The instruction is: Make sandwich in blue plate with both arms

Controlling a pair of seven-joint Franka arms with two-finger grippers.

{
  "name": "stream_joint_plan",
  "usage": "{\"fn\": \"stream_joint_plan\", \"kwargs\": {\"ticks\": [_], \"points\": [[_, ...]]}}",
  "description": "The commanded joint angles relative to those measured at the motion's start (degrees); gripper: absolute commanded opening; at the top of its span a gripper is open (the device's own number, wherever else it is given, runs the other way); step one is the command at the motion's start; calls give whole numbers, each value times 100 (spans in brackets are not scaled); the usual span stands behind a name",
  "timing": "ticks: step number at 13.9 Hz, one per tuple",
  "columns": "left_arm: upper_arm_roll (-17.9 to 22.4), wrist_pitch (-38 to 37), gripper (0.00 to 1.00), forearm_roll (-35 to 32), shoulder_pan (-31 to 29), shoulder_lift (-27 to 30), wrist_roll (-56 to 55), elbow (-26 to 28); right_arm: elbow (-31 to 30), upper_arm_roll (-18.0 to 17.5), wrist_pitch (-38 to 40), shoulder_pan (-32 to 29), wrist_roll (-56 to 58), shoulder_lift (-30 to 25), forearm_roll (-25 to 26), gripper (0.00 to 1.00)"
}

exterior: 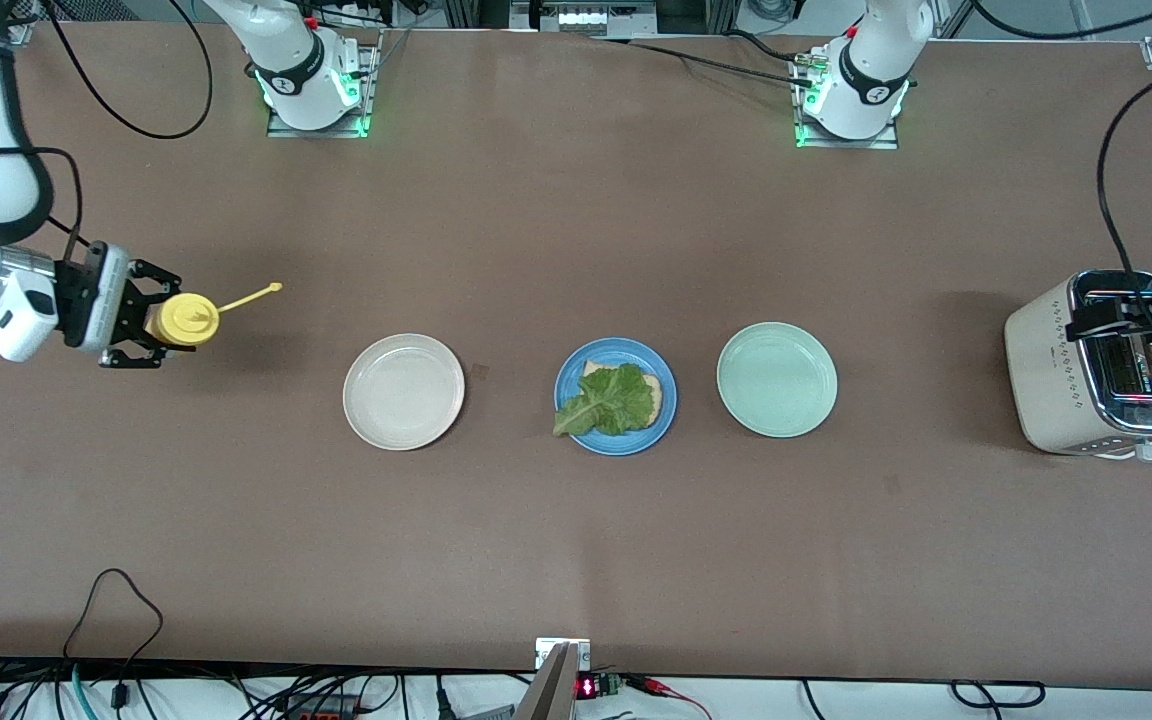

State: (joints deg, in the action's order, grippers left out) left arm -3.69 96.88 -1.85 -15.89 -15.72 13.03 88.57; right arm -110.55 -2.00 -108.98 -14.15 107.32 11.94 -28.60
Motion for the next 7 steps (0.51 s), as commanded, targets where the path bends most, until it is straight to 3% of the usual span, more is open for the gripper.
{"fn": "stream_joint_plan", "kwargs": {"ticks": [1,3,7], "points": [[-45,5,100,-401,-160,-204,618,-244,-63,-169,350,-604,805,115,-531,0],[-45,426,100,-736,-430,-221,1033,-235,-46,-178,701,-1000,1438,378,-882,0],[-53,507,100,-702,-906,-397,1640,-243,-19,-178,1308,-1791,2379,958,-1191,0]]}}
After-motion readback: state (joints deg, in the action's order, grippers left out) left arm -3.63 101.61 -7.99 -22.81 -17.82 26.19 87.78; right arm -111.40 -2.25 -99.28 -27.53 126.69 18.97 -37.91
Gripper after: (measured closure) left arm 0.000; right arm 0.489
